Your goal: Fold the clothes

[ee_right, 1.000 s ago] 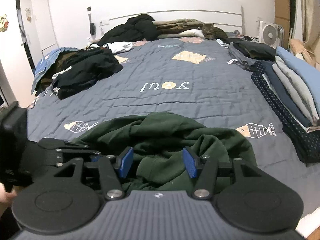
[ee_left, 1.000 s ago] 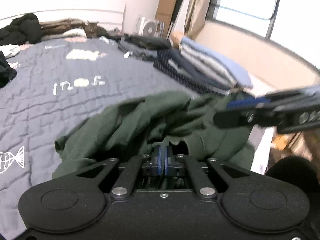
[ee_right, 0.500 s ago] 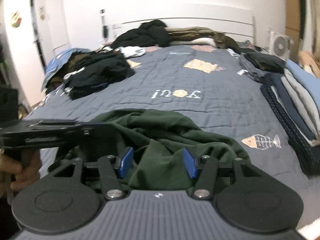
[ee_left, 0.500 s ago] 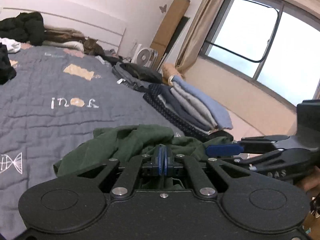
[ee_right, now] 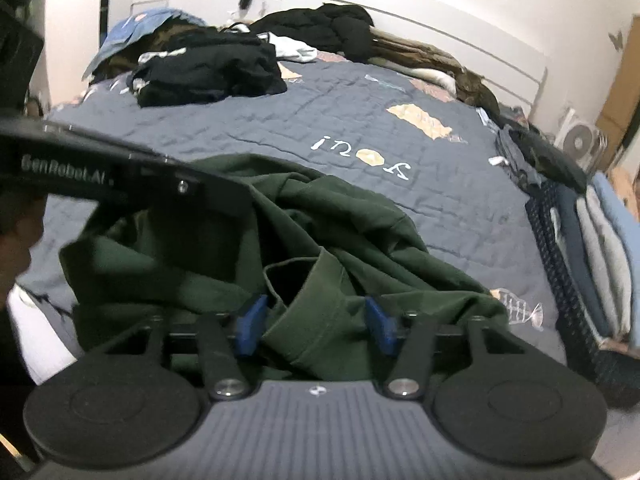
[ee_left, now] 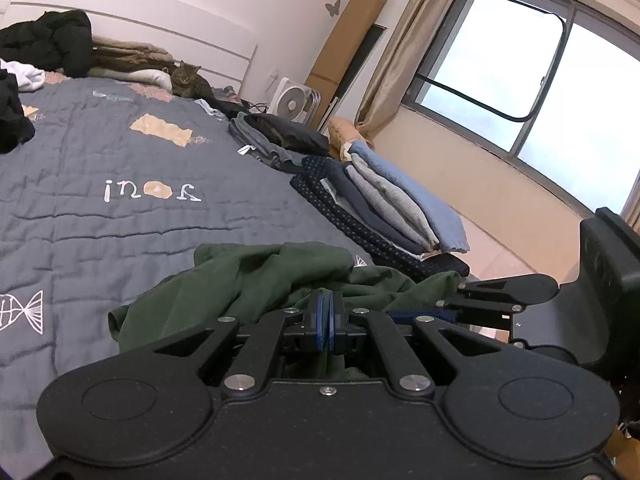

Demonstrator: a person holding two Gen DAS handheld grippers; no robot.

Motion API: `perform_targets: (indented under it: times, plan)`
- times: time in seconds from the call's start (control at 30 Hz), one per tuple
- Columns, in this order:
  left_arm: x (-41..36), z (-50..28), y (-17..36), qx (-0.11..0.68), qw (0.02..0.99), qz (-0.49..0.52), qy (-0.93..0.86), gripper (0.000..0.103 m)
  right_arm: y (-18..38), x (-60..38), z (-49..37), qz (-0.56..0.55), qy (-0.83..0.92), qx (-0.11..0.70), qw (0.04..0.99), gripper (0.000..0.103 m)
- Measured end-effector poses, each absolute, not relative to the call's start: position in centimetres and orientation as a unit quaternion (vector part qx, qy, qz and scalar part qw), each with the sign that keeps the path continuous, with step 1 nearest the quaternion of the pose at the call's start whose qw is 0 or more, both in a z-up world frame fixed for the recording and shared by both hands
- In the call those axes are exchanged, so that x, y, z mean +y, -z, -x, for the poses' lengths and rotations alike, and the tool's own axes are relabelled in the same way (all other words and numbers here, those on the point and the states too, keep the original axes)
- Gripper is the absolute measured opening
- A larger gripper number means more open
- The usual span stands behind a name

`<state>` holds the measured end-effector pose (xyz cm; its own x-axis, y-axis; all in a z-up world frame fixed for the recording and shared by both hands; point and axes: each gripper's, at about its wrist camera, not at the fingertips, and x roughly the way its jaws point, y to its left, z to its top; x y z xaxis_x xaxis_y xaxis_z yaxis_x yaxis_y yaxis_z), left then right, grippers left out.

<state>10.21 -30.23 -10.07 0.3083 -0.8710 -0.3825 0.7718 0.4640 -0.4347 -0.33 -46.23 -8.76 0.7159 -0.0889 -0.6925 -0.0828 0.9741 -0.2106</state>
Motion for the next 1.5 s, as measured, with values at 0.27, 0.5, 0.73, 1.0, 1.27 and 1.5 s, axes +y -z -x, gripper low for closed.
perform_targets:
  times: [0.27, 0.5, 0.73, 1.0, 1.27, 1.5]
  plan:
    - [-29.9, -10.2, 10.1, 0.295, 0.799, 0.089, 0.517, 0.003, 7.1, -47.9, 1.2, 0.094, 0.038, 0.339, 0.935, 0.009]
    - [-29.0, -10.1, 9.6, 0.272, 0.791, 0.099, 0.539, 0.009, 4.4, -50.3, 2.5, -0.019, 0.054, 0.278, 0.959, 0.008]
    - [-29.7, -8.7, 9.4, 0.245, 0.785, 0.08, 0.564, 0.068, 2.3, -51.5, 3.1, -0.066, 0.048, 0.236, 0.968, 0.008]
    - [-31.6, -8.1, 10.8, 0.264, 0.786, 0.015, 0.558, 0.012, -0.3, -51.9, 3.6, -0.105, 0.037, 0.186, 0.976, 0.008]
    - [-29.4, -7.6, 8.7, 0.211, 0.792, 0.033, 0.572, 0.006, -1.7, -53.8, 4.2, -0.141, 0.052, 0.146, 0.978, 0.008]
    - [-20.6, -10.8, 5.7, 0.158, 0.807, 0.178, 0.541, 0.005, -2.1, -58.3, 4.9, -0.207, 0.086, 0.102, 0.969, 0.008]
